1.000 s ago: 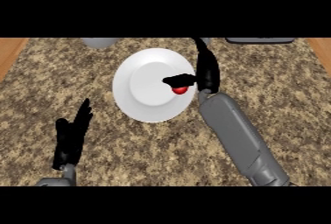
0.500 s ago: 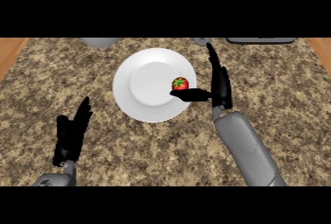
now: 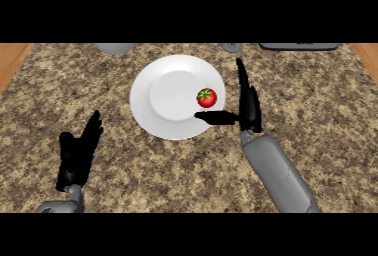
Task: Pick the tomato from the placemat and place it in the plate
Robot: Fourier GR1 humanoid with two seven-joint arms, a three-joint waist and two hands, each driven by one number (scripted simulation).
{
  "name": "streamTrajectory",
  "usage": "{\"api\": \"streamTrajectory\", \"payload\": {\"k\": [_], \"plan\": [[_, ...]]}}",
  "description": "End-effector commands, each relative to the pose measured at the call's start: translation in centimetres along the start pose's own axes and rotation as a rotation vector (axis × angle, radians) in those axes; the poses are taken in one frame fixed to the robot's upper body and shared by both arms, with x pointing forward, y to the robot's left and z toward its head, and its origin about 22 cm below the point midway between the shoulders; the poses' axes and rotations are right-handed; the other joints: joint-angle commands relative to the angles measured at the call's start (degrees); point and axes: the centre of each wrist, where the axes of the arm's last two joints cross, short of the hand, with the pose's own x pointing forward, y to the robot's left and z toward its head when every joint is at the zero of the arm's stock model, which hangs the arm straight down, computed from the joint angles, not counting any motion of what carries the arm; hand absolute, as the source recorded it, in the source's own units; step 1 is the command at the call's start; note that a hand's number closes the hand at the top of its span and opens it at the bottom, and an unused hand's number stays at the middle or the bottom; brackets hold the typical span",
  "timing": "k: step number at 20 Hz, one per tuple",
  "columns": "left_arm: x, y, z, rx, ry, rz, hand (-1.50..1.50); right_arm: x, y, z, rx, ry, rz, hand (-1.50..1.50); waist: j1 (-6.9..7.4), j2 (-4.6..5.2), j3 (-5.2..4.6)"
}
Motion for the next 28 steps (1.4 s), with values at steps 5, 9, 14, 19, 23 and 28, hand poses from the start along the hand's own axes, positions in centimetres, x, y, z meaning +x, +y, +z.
{"api": "streamTrajectory", "payload": {"k": [5,9,14,19,23,28], "plan": [[-0.3,0.7,0.5,0.003,-0.008,-0.019,0.00,-0.2,1.0,0.1,-0.042,0.057,0.085,-1.50,-0.08,-0.04,-0.01],[-1.0,-1.6,1.9,0.019,0.016,0.006,0.00,-1.1,0.7,1.4,-0.043,0.061,0.096,-1.50,-0.17,-0.10,-0.01],[0.0,-1.2,-1.0,0.014,0.011,0.012,0.00,-2.6,-1.6,0.0,-0.090,0.101,0.129,-1.50,-0.29,-0.01,-0.01],[-1.0,-0.2,0.1,0.019,-0.007,0.003,0.00,-2.5,-3.0,1.3,-0.091,0.112,0.140,-1.50,-0.33,-0.08,-0.02],[1.2,1.8,-1.0,0.014,0.000,-0.001,0.00,-3.8,-5.7,2.3,-0.110,0.105,0.169,-1.50,-0.62,-0.17,-0.02],[-0.4,-0.6,0.6,-0.007,-0.006,0.006,0.00,-5.9,-5.1,0.8,-0.157,0.135,0.154,-1.50,-0.05,0.01,0.00]]}}
